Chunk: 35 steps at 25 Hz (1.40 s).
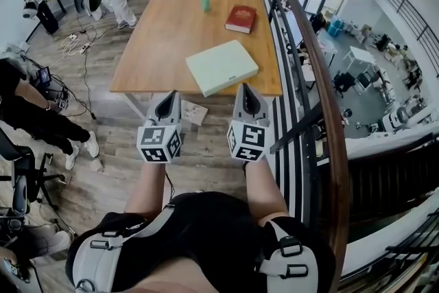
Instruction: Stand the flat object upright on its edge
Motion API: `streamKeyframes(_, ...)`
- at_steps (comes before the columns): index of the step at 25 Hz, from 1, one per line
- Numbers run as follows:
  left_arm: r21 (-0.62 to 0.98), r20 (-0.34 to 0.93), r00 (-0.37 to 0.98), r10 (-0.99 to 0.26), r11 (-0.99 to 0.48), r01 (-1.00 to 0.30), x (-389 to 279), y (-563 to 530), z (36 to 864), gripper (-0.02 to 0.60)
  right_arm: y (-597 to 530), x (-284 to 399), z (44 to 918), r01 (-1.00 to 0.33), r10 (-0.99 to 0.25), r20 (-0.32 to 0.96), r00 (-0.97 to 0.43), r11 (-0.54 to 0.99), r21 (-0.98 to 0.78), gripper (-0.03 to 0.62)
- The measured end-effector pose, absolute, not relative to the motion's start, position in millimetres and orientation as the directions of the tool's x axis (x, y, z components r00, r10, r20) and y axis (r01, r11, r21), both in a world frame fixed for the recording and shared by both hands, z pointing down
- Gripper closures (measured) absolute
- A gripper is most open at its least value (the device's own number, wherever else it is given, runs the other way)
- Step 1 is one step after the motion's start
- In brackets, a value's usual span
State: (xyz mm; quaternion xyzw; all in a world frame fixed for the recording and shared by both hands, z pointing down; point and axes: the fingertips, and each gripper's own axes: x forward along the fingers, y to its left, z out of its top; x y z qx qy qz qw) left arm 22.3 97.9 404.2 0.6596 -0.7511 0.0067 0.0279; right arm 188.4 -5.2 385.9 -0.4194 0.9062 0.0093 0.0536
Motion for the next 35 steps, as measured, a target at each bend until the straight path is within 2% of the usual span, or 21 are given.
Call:
streamKeyframes(11,0.045,0.049,-0.092,-0.995,0.094,-0.995,-29,103,414,0.583,3,145,394,-0.784,-0.784,-0.097,-0.613,0.619,-0.049,0.589)
streamKeyframes(20,0.036,0.054,-0.089,-0.995,0.091,-0.995,-46,85,416,0.583,-23,131,403,-0.780,-0.786,-0.078,-0.613,0.618,-0.100,0.589)
streamKeyframes(35,0.025,0.075,-0.088,-0.993,0.090,-0.996,-80,-25,437,0.583,-136,91,423,-0.775,-0.783,-0.072,-0.618,0.622,-0.109,0.589)
